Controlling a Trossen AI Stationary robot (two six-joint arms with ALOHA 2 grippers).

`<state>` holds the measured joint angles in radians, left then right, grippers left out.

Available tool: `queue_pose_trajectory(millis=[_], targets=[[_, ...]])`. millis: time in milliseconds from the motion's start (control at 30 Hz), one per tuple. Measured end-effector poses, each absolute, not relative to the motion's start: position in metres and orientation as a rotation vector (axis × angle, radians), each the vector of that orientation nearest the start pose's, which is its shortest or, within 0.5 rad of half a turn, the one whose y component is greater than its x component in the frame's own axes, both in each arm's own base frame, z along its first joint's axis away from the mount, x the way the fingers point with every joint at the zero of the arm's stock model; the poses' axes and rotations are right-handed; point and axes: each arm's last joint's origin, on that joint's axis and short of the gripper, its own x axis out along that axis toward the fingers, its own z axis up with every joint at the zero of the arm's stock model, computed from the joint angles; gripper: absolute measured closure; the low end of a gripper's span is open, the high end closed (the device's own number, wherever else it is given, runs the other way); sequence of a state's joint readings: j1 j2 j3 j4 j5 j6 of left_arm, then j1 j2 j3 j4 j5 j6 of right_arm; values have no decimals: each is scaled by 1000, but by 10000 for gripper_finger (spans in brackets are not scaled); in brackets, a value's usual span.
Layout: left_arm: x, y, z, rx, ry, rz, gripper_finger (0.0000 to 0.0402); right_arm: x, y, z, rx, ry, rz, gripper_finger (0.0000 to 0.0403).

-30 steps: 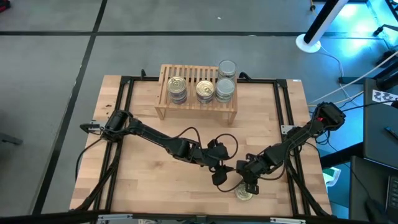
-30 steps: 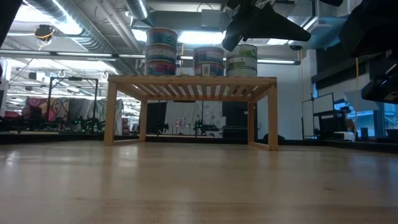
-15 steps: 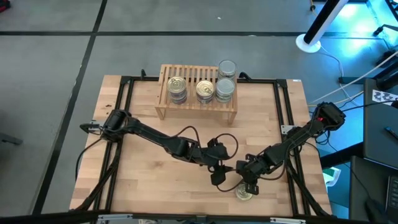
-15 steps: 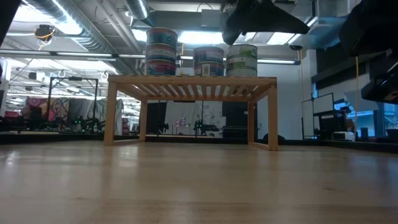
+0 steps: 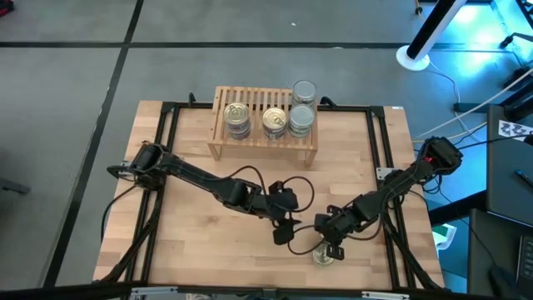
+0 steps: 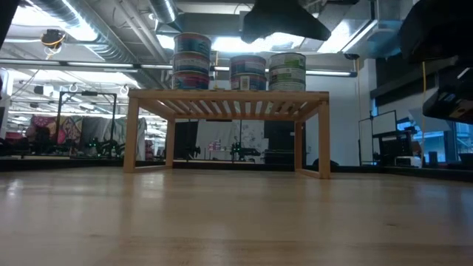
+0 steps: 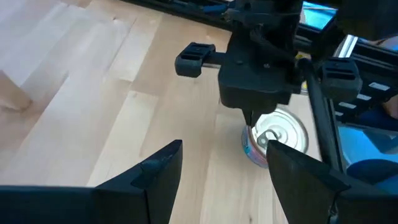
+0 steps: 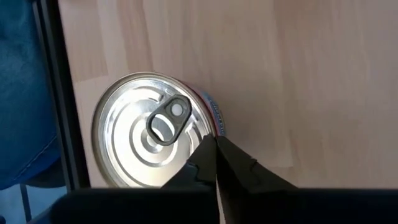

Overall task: Stack canned seafood by type on shelf
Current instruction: Stack the blue tuna can on top of the blue tuna cans on the shelf

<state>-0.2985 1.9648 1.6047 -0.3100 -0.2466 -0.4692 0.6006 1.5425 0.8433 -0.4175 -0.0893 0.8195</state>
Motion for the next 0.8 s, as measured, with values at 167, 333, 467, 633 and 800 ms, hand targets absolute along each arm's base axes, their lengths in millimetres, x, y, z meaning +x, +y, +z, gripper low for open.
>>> queue_pose_trajectory(millis=[167, 333, 467, 633, 800], targets=[[417, -119, 268, -282, 703, 123, 174, 237, 152, 169, 441, 1242, 101, 398], [402, -114, 276, -290, 781, 156, 174, 248, 136, 169, 477, 1209, 51, 401], [390, -110, 286, -338, 813, 190, 174, 257, 120, 169, 495, 1188, 10, 401], [373, -109, 293, -390, 891, 242, 174, 266, 100, 170, 517, 1164, -38, 402], [359, -118, 292, -467, 979, 282, 174, 272, 82, 170, 541, 1147, -84, 402]])
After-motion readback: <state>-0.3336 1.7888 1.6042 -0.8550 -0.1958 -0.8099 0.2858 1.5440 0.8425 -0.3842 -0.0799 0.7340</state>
